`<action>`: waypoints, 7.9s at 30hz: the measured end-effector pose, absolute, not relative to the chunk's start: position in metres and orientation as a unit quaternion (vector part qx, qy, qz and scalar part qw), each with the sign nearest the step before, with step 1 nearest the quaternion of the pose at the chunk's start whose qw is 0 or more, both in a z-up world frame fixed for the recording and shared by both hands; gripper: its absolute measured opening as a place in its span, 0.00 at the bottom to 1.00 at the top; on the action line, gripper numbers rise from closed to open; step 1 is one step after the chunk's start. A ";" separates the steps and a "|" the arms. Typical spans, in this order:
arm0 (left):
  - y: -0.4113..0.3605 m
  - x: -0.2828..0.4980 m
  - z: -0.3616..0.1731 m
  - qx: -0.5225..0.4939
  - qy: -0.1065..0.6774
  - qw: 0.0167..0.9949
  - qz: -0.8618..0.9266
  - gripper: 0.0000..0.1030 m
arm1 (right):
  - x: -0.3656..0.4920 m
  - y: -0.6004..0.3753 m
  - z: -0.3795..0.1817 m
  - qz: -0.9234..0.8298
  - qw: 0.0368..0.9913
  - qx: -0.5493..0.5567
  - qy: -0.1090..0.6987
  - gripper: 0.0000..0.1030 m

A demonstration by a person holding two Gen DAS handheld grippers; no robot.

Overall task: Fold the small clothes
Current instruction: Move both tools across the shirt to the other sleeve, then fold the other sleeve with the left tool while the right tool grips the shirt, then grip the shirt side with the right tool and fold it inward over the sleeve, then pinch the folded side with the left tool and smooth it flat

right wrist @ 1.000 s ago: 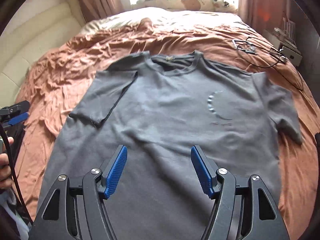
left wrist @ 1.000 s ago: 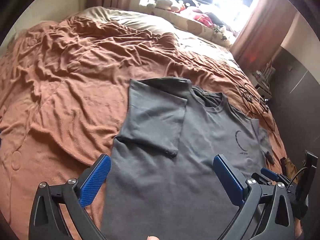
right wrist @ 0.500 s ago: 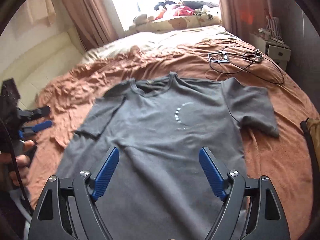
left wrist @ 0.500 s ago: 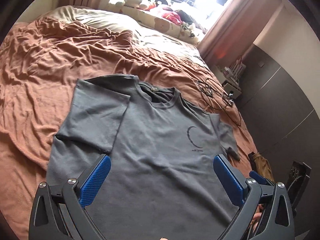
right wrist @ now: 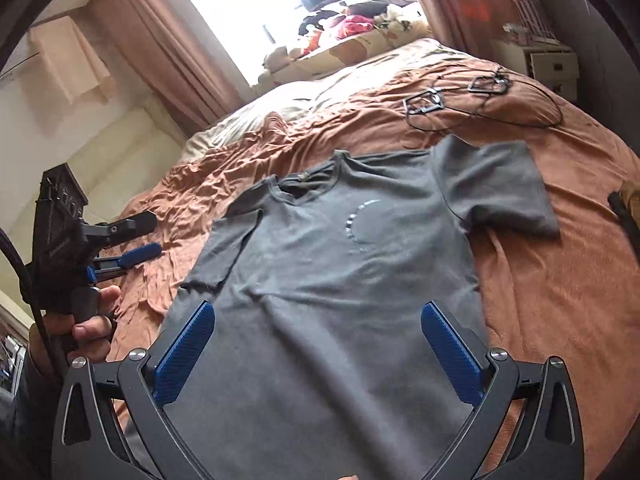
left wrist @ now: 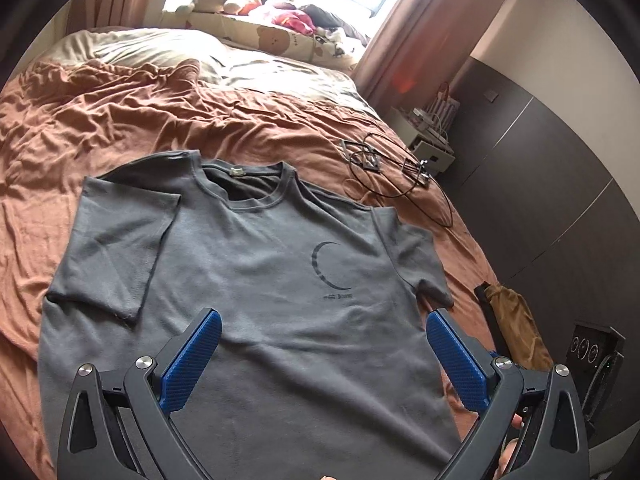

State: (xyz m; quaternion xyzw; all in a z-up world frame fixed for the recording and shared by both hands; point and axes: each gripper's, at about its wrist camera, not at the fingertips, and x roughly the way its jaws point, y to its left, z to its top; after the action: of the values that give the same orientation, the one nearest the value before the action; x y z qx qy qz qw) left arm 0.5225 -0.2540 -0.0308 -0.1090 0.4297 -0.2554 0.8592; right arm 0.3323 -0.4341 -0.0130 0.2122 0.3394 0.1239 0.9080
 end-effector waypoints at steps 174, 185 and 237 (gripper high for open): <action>-0.298 0.643 -0.170 -0.174 0.542 0.793 -0.219 0.05 | 0.588 -0.471 -0.045 0.141 0.880 0.187 0.414 0.54; -0.320 0.647 -0.174 -0.164 0.545 0.789 -0.233 0.05 | 0.578 -0.502 -0.079 0.075 0.872 0.227 0.428 0.54; -0.461 0.689 -0.171 0.027 0.548 0.800 -0.244 0.05 | 0.502 -0.548 -0.135 0.055 0.836 0.383 0.388 0.39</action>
State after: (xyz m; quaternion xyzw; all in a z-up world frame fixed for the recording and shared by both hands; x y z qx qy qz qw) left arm 0.6889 -0.4605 -0.1709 0.0269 0.5481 -0.2438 0.7996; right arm 0.5021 -0.5479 -0.1346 0.3832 0.3884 0.0553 0.8362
